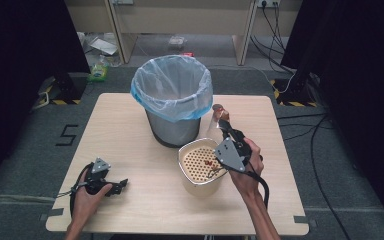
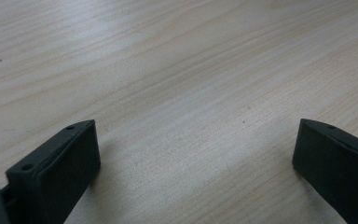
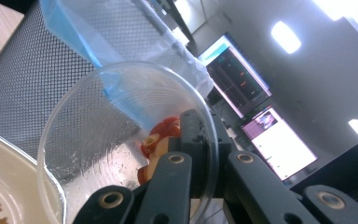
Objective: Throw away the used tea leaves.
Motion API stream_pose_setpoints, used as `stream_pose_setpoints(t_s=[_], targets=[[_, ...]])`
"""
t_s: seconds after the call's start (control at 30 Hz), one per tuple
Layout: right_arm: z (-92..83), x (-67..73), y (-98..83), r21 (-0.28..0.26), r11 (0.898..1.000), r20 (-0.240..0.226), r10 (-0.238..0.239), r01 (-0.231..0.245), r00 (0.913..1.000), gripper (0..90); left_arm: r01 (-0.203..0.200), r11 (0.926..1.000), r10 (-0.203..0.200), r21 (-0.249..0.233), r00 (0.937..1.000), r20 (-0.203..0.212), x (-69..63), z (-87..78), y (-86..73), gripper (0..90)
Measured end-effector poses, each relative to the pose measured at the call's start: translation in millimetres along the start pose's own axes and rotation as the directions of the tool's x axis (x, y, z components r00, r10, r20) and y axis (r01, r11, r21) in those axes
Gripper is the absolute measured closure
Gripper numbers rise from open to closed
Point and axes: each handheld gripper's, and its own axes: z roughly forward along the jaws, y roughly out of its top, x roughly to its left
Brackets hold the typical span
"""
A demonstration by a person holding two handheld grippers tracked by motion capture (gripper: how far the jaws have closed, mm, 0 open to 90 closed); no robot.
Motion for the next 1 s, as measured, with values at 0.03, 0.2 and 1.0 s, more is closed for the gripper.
stream_pose_setpoints(t_s=[0.03, 0.2, 1.0], targets=[[-2.1, 1.7, 2.3, -0.015, 1.0, 0.006, -0.009, 0.009, 0.9999, 90.0, 0.001, 1.0, -0.001, 0.0, 1.0, 0.001, 0.1, 0.0, 0.0, 0.0], [-2.8, 7.8, 5.8, -0.043, 0.998, 0.024, -0.045, 0.046, 0.9987, 90.0, 0.0, 1.0, 0.0, 0.0, 1.0, 0.0, 0.0, 0.0, 0.0, 0.0], [-6.8, 50.4, 6.4, -0.091, 0.949, 0.105, -0.292, 0.302, 0.9505, 90.0, 0.001, 1.0, -0.001, 0.0, 1.0, 0.001, 0.1, 0.1, 0.0, 0.0]])
